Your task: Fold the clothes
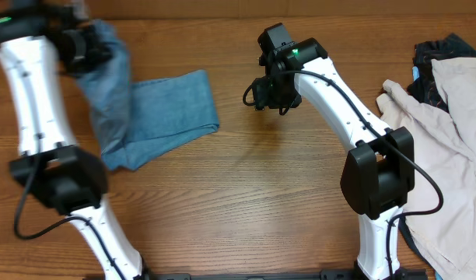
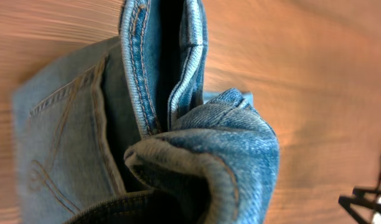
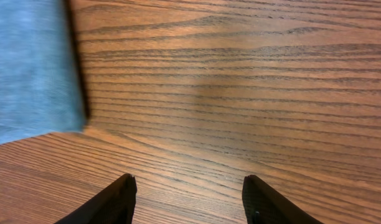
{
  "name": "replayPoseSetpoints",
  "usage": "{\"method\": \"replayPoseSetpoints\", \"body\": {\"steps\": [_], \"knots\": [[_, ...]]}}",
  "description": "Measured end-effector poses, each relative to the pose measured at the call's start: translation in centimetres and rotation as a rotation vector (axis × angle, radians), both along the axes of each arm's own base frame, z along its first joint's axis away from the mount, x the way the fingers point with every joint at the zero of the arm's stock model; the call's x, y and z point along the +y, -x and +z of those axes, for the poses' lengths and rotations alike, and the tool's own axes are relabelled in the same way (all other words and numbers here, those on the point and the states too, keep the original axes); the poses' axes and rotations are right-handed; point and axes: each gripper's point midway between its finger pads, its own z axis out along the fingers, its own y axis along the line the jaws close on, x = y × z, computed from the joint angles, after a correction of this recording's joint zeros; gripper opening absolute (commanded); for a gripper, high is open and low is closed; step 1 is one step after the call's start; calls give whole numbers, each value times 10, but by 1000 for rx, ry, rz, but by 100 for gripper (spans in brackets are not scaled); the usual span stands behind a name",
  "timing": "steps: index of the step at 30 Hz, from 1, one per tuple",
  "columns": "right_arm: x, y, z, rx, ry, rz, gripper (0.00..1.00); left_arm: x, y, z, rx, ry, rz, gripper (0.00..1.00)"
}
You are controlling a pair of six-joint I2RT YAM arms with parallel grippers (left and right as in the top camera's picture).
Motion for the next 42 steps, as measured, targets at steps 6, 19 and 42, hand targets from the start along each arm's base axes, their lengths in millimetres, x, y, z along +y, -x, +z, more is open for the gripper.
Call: {"method": "replayPoseSetpoints", "body": {"steps": [6, 19, 42], "knots": [[0, 0, 0, 1, 0, 0, 58, -67, 6, -11, 49, -147, -122, 9], [-2, 5, -1, 22, 9, 2, 59, -103, 18, -35, 114, -286, -177, 12], [15, 21, 2, 92, -97, 55, 56, -62, -1, -28, 57, -120, -90, 68]]}}
